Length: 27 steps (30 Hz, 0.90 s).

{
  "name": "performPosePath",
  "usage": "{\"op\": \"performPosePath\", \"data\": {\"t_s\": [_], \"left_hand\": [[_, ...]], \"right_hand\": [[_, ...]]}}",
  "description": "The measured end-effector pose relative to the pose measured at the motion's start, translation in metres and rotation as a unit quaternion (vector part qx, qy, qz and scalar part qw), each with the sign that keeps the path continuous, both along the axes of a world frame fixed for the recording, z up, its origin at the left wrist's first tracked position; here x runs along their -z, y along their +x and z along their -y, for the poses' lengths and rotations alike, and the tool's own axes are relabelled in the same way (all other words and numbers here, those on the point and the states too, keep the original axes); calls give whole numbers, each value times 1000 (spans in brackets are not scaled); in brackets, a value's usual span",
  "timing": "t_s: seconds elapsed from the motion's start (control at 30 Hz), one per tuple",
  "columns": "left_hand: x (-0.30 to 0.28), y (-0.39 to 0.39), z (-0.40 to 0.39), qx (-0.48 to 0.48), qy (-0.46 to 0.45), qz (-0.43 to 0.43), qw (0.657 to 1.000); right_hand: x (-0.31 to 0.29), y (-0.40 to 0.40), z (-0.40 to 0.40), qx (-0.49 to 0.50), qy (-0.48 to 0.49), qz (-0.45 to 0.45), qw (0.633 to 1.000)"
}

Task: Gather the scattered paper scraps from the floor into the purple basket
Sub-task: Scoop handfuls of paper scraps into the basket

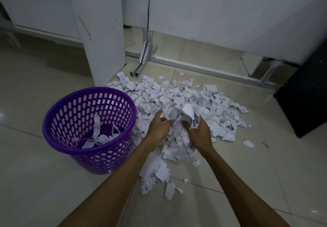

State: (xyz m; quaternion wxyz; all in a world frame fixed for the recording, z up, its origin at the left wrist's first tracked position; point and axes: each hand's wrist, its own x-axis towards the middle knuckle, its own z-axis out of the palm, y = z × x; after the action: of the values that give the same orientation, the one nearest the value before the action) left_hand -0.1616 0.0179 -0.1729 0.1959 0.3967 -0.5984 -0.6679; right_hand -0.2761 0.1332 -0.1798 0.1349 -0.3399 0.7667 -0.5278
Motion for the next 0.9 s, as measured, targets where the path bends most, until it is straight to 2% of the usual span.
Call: {"op": "performPosePath", "data": {"t_s": [0.2, 0.33, 0.67, 0.9], "left_hand": [[-31, 6, 6, 19, 46, -55, 997], [-47, 13, 12, 33, 23, -50, 998], [-100, 82, 73, -19, -35, -79, 996], [-93, 148, 119, -79, -41, -73, 993]], "right_hand": [[-35, 2, 7, 7, -38, 24, 999], [-54, 13, 21, 8, -69, 49, 996], [-104, 82, 105, -65, -123, 74, 988], [-96, 145, 170, -121, -109, 85, 983]]}}
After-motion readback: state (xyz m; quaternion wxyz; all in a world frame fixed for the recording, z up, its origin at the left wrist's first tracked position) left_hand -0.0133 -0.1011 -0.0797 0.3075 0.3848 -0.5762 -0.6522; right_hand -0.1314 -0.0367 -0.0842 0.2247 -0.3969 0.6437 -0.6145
